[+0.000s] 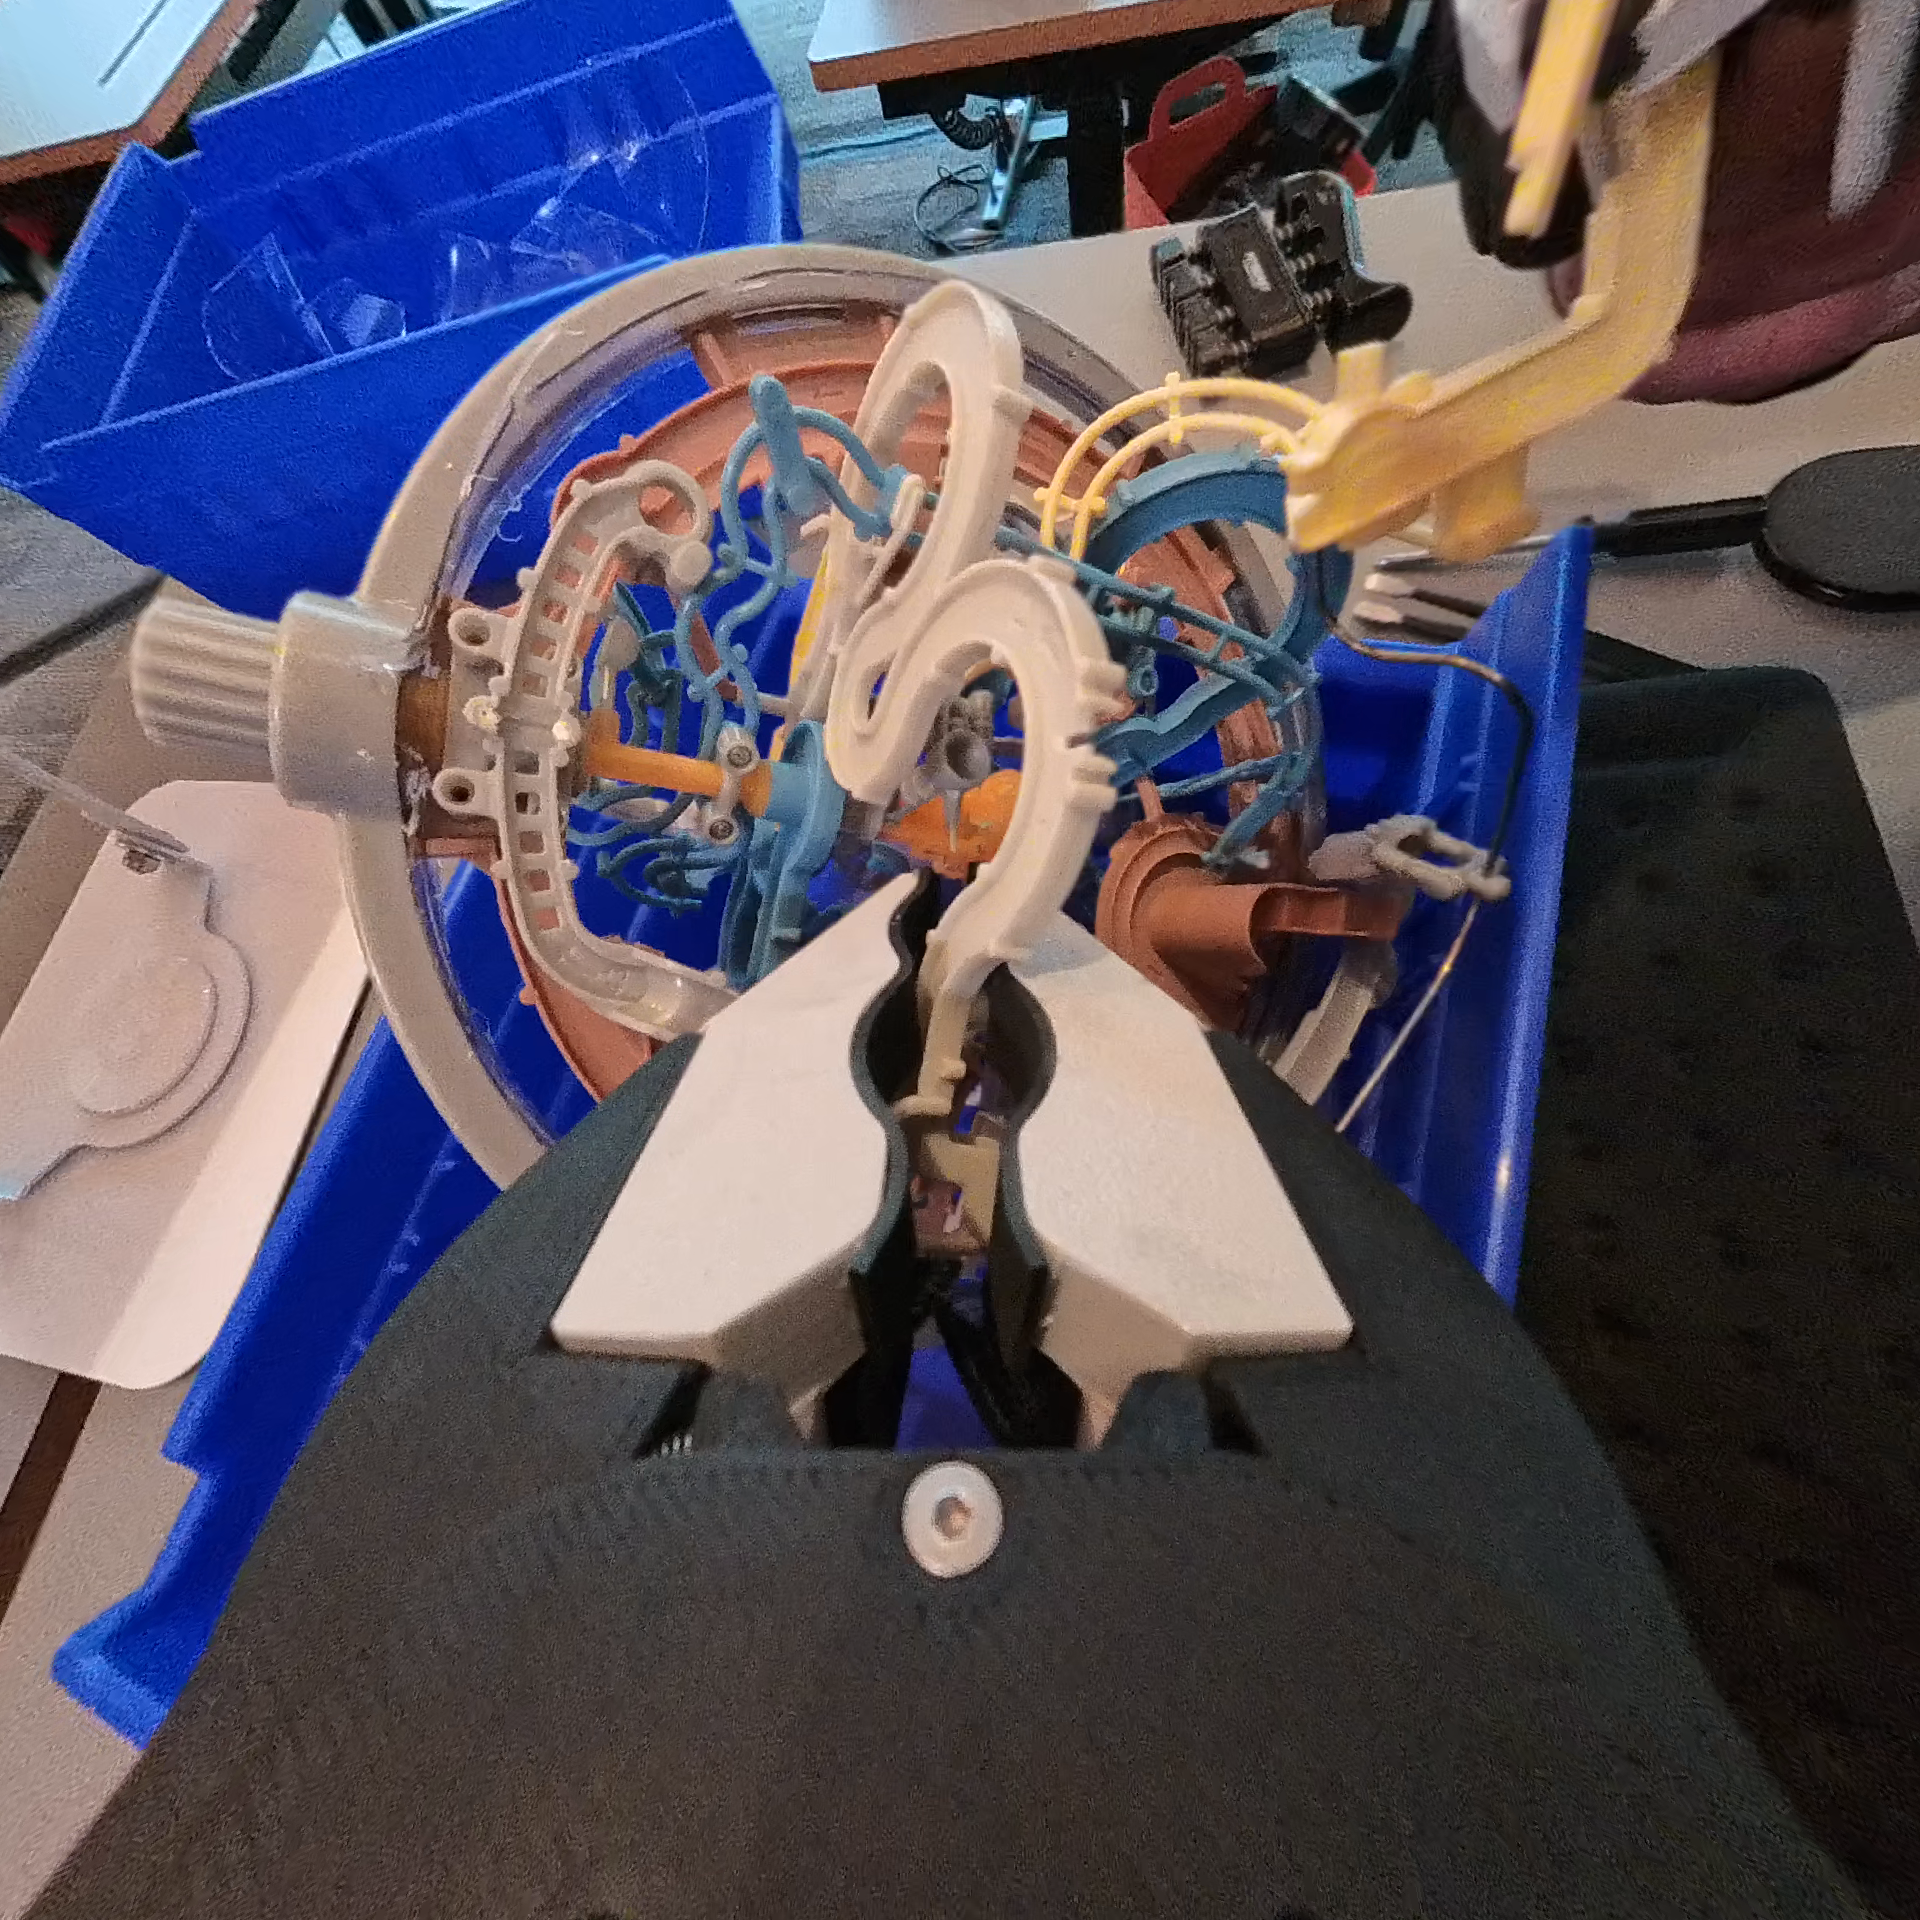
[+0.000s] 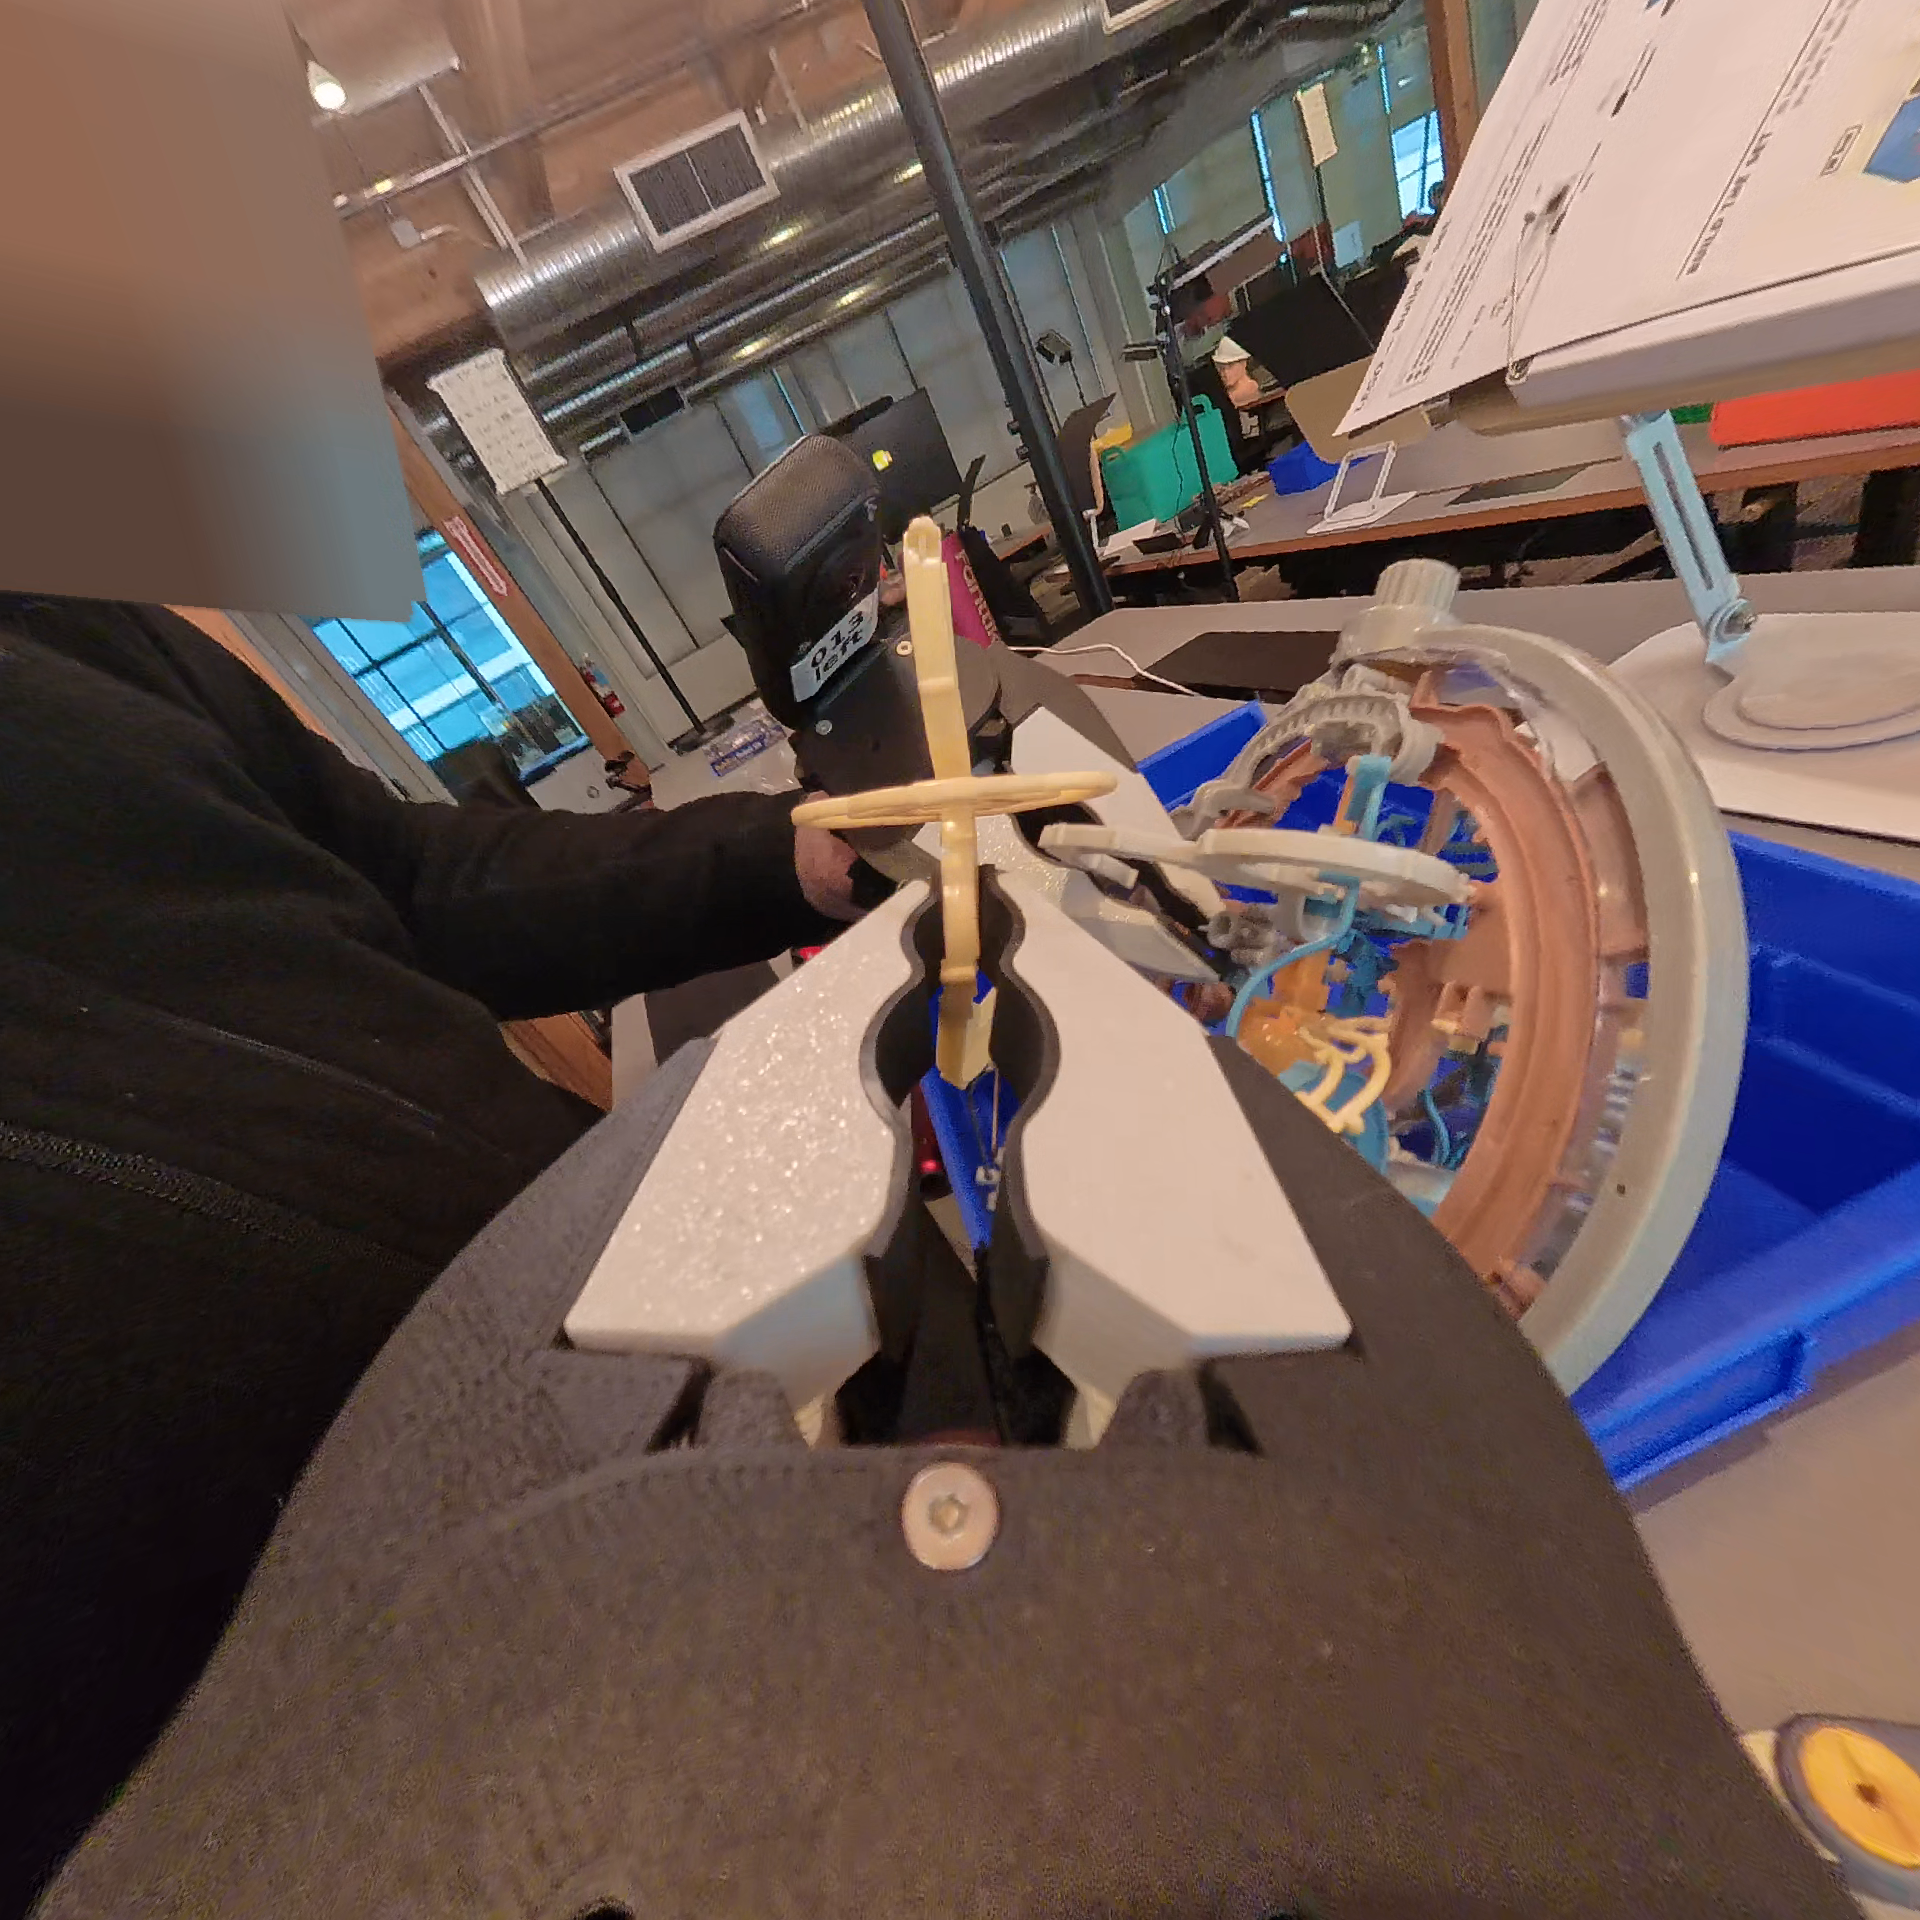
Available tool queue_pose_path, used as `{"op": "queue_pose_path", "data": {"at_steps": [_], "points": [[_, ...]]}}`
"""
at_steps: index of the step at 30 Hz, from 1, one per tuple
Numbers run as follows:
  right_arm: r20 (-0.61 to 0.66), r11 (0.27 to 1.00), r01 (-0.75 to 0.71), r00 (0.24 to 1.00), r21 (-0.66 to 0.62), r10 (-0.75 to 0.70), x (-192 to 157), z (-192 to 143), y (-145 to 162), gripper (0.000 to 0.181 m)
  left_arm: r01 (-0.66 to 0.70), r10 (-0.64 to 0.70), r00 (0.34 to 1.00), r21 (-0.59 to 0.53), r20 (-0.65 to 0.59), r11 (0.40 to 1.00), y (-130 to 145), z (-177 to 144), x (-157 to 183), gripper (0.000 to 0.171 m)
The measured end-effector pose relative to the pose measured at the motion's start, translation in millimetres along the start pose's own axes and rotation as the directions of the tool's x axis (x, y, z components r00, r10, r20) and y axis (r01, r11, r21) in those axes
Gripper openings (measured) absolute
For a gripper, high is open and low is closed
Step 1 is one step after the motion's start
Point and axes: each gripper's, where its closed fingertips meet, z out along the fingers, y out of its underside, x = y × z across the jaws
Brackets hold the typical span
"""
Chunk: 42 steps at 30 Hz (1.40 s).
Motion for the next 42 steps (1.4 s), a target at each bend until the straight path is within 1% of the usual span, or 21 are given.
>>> {"op": "queue_pose_path", "data": {"at_steps": [2, 7, 10, 13, 16, 18, 20, 23, 26, 29, 30, 32, 34, 36, 38, 40, 42], "points": [[-0.005, 1.000, 0.005, 1.000, 0.010, -0.004, 0.8, -3.3, -5.2, 0.002, -0.007, 0.007, 1.000, -0.005, -0.002, 1.000, 0.9, 0.4, 3.5, 0.004], [-0.055, 0.986, -0.110, 0.992, 0.121, 0.118, 26.4, -30.2, -18.6, 0.002, 0.025, -0.025, 1.000, 0.009, -0.003, 1.000, -2.6, -0.6, 2.8, 0.005], [-0.079, 0.971, -0.163, 0.981, 0.177, 0.179, 39.1, -42.6, -23.4, 0.002, 0.010, -0.010, 1.000, 0.004, -0.008, 1.000, -2.6, 2.2, 7.1, 0.008], [-0.100, 0.951, -0.214, 0.965, 0.223, 0.241, 49.6, -53.8, -20.1, 0.002, 0.015, -0.015, 1.000, 0.007, -0.005, 1.000, -3.0, 2.7, 6.6, 0.008], [-0.119, 0.928, -0.262, 0.946, 0.266, 0.301, 61.6, -64.2, -15.4, 0.002, -0.014, 0.014, 1.000, -0.004, -0.006, 1.000, -2.1, 5.8, 10.3, 0.009], [-0.131, 0.923, -0.271, 0.940, 0.273, 0.315, 67.3, -66.4, -16.0, 0.002, -0.013, 0.013, 1.000, 0.004, -0.004, 1.000, -4.7, 6.4, 9.7, 0.009], [-0.147, 0.912, -0.297, 0.926, 0.282, 0.347, 75.8, -68.3, -14.6, 0.002, -0.028, 0.028, 1.000, -0.011, -0.007, 1.000, -3.6, 9.2, 12.1, 0.010], [-0.162, 0.882, -0.346, 0.897, 0.319, 0.411, 91.8, -78.2, -12.4, 0.002, -0.024, 0.024, 1.000, -0.001, -0.007, 1.000, -6.2, 9.4, 12.4, 0.010], [-0.157, 0.860, -0.386, 0.877, 0.335, 0.455, 101.6, -77.8, -5.3, 0.002, -0.026, 0.026, 1.000, -0.014, 0.002, 1.000, -4.0, 10.8, 10.6, 0.010], [-0.147, 0.904, -0.317, 0.918, 0.288, 0.368, 88.3, -72.0, -1.9, 0.002, -0.002, 0.002, 1.000, -0.008, 0.013, 1.000, -5.3, 8.4, 7.1, 0.011], [-0.123, 0.912, -0.311, 0.928, 0.269, 0.353, 80.6, -67.4, -0.9, 0.002, 0.007, -0.007, 1.000, -0.008, 0.018, 1.000, -5.8, 8.8, 5.5, 0.010], [-0.080, 0.914, -0.311, 0.937, 0.259, 0.341, 69.5, -60.8, -1.1, 0.002, -0.024, 0.024, 0.999, -0.023, 0.038, 0.999, -6.6, 9.4, 2.2, 0.011], [-0.090, 0.933, -0.276, 0.949, 0.230, 0.303, 62.8, -58.2, 0.4, 0.001, -0.011, 0.011, 0.999, -0.012, 0.041, 1.000, -11.7, 6.2, -1.1, 0.011], [-0.075, 0.940, -0.274, 0.953, 0.204, 0.294, 55.9, -53.5, 5.5, 0.002, -0.021, 0.022, 0.999, -0.026, 0.043, 0.999, -13.4, 4.5, -2.0, 0.009], [-0.097, 0.949, -0.262, 0.955, 0.176, 0.282, 55.9, -53.5, 12.9, 0.002, -0.011, 0.012, 0.999, -0.011, 0.044, 1.000, -19.4, -1.2, -3.8, 0.014], [-0.089, 0.949, -0.265, 0.955, 0.169, 0.283, 52.9, -53.4, 14.7, 0.002, 0.008, -0.008, 0.999, 0.010, 0.044, 1.000, -26.6, -8.2, -5.7, 0.021], [-0.093, 0.961, -0.238, 0.963, 0.143, 0.252, 47.9, -50.7, 14.6, 0.002, 0.008, -0.008, 0.999, 0.001, 0.043, 1.000, -33.0, -13.5, -5.5, 0.038]]}}
